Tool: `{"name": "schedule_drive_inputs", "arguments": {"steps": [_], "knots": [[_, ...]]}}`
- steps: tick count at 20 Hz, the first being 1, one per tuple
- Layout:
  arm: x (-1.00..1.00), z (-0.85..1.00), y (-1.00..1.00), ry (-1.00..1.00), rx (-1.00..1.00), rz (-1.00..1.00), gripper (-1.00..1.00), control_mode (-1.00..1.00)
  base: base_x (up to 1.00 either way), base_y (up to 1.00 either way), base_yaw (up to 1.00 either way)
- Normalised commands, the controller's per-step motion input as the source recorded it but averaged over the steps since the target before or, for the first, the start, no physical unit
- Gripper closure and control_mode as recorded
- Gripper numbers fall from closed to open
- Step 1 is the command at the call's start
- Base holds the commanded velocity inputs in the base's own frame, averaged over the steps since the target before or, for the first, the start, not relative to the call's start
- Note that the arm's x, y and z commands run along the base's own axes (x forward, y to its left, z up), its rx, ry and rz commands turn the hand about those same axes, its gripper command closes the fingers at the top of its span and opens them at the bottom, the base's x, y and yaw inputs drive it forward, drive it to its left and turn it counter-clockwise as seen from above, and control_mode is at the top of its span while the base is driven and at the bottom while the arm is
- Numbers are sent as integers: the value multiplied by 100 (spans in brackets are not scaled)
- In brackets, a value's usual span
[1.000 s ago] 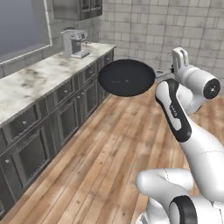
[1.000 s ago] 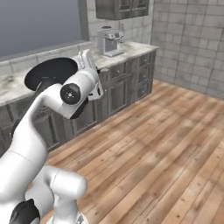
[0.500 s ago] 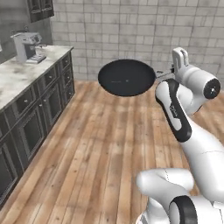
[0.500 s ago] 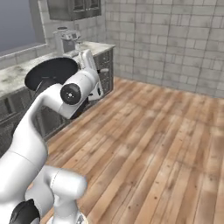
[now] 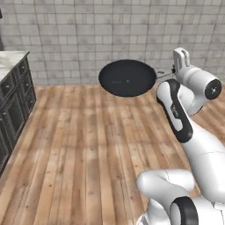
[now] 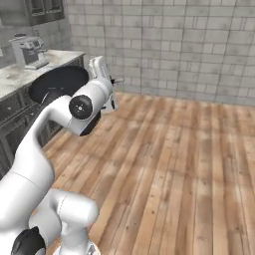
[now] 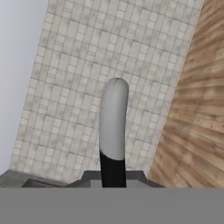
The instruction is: Pick the pan from the cabinet and place it on the stove. Then turn on the stove burner for the pan.
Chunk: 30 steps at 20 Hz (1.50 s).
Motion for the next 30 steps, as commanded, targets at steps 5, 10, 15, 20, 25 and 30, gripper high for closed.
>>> {"name": "schedule_drive_inputs", "arguments": {"steps": [5,10,15,20,25,30], "knots": [[0,0,0,0,0,0,100,100,12,18,-42],[0,0,0,0,0,0,100,100,14,18,-43],[0,0,0,0,0,0,100,100,11,19,-45],[0,0,0,0,0,0,100,100,11,20,-45],[0,0,0,0,0,0,100,100,15,18,-45],[0,0,0,0,0,0,100,100,18,5,-46]]}}
